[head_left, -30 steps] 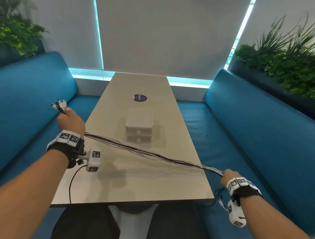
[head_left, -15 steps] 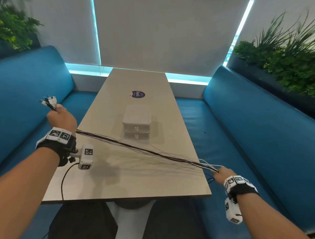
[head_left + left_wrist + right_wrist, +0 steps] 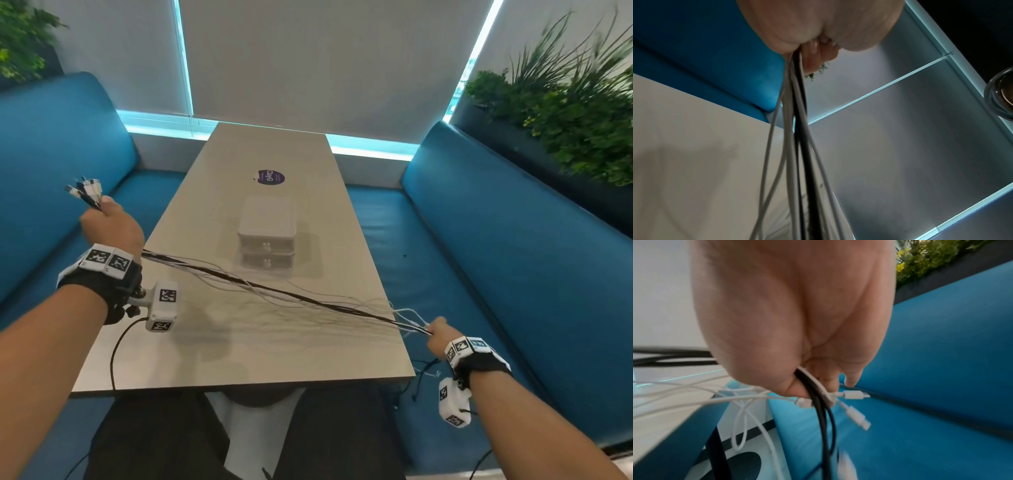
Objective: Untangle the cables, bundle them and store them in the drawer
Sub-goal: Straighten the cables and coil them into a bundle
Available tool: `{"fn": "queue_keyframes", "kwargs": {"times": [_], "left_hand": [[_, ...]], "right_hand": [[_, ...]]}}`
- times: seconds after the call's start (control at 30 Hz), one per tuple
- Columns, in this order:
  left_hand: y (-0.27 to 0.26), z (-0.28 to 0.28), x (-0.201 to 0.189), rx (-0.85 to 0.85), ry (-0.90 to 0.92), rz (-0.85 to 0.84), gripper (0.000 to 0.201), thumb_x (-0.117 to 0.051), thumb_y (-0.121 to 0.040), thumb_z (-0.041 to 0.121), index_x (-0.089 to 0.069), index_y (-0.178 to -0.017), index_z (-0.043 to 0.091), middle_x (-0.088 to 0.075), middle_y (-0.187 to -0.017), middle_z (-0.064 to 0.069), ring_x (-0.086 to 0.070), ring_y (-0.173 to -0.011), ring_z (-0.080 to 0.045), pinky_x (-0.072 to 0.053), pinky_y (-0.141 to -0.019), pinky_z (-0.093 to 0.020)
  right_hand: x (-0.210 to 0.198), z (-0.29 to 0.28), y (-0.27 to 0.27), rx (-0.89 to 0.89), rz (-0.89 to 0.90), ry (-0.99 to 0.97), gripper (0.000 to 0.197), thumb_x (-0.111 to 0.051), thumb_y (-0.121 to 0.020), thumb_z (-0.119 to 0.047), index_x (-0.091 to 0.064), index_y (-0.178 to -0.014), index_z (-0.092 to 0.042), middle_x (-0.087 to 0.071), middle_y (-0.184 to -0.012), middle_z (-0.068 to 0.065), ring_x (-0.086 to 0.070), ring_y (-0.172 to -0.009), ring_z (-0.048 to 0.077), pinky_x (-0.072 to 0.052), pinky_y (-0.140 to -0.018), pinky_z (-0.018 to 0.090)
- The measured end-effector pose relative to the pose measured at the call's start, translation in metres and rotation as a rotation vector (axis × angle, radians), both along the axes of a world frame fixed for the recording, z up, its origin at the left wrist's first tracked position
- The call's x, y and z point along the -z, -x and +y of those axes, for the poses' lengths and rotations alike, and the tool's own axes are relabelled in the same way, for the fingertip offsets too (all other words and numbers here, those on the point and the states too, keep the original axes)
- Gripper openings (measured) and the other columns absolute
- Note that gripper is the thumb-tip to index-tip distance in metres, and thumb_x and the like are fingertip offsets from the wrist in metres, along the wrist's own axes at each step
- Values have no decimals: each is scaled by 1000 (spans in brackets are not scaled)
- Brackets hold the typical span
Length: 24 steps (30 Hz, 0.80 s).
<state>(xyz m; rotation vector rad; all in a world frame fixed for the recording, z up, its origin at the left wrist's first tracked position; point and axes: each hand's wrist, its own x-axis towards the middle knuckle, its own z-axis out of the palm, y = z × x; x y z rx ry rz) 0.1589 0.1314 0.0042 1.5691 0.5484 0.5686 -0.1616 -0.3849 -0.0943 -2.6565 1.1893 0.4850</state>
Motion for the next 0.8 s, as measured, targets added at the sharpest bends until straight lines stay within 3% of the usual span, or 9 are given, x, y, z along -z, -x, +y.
{"fn": "queue_keyframes", "kwargs": {"times": [0.07, 0.17, 0.23, 0.33, 0.43, 0.5, 0.6, 0.7, 0.8], "left_hand": [[1, 0, -1, 6, 4, 1, 63, -36, -87, 56, -64, -109, 4, -70, -106, -20, -67, -92, -42, -56, -78, -58], [5, -1, 0, 14, -3, -3, 63, -36, -88, 55, -63, -110, 3, -70, -106, -20, -67, -91, -41, -56, -78, -58], [6, -3, 1, 24, 7, -13, 63, -36, -87, 56, -63, -109, 3, -69, -106, -22, -67, -91, -42, -56, -78, -59], [8, -4, 1, 22, 12, -21, 63, -36, -86, 59, -62, -107, 5, -69, -106, -23, -66, -91, -43, -55, -78, -60], [3, 0, 7, 20, 2, -19, 68, -35, -82, 62, -63, -105, 4, -69, -104, -24, -66, -89, -45, -56, -77, -61], [3, 1, 8, 16, -7, 4, 70, -34, -79, 64, -63, -104, 5, -70, -104, -23, -66, -89, -45, -56, -78, -61], [19, -9, -6, 41, -29, 11, 62, -36, -89, 55, -65, -108, 4, -69, -108, -22, -65, -94, -42, -55, -83, -52], [27, -15, -11, 63, -57, -4, 54, -38, -97, 44, -64, -113, -1, -68, -112, -23, -64, -99, -40, -50, -83, -46], [32, -17, -11, 73, -109, 0, 51, -38, -101, 39, -63, -115, -4, -67, -115, -24, -62, -101, -40, -47, -82, -43]], "right_hand": [[-4, -3, 0, -48, 19, -15, 24, -47, -92, -10, -56, -113, -11, -59, -93, 5, -57, -72, 20, -40, -54, 25], [-8, -4, 2, -113, 4, 18, 41, -45, -91, -9, -62, -124, -27, -45, -134, 6, -61, -98, 27, -48, -76, 28], [-6, -3, 2, -133, 29, 46, 39, -42, -97, -14, -58, -131, -27, -50, -135, 9, -62, -108, 28, -48, -82, 30], [1, -4, 3, -11, 12, 41, 35, -43, -100, -20, -43, -134, -11, -64, -115, 15, -64, -99, 32, -43, -69, 31], [0, -4, 6, 10, 4, 84, 17, -45, -95, -11, -49, -111, -6, -64, -99, 12, -58, -81, 29, -41, -65, 30], [-2, -5, 4, -47, 25, 125, 13, -46, -94, -11, -58, -99, -9, -66, -106, 11, -60, -84, 27, -42, -66, 27], [4, -9, 2, -96, -47, 131, 26, -52, -91, -8, -65, -112, -15, -50, -134, 12, -62, -105, 28, -45, -75, 26], [0, -11, 4, -105, -64, 61, 69, -46, -86, 5, -42, -145, -31, -13, -161, 8, -47, -133, 28, -50, -85, 27], [-9, -7, 3, -141, -9, 50, 91, -57, -87, -7, -6, -157, -33, -42, -145, 7, -59, -114, 25, -51, -80, 30]]}}
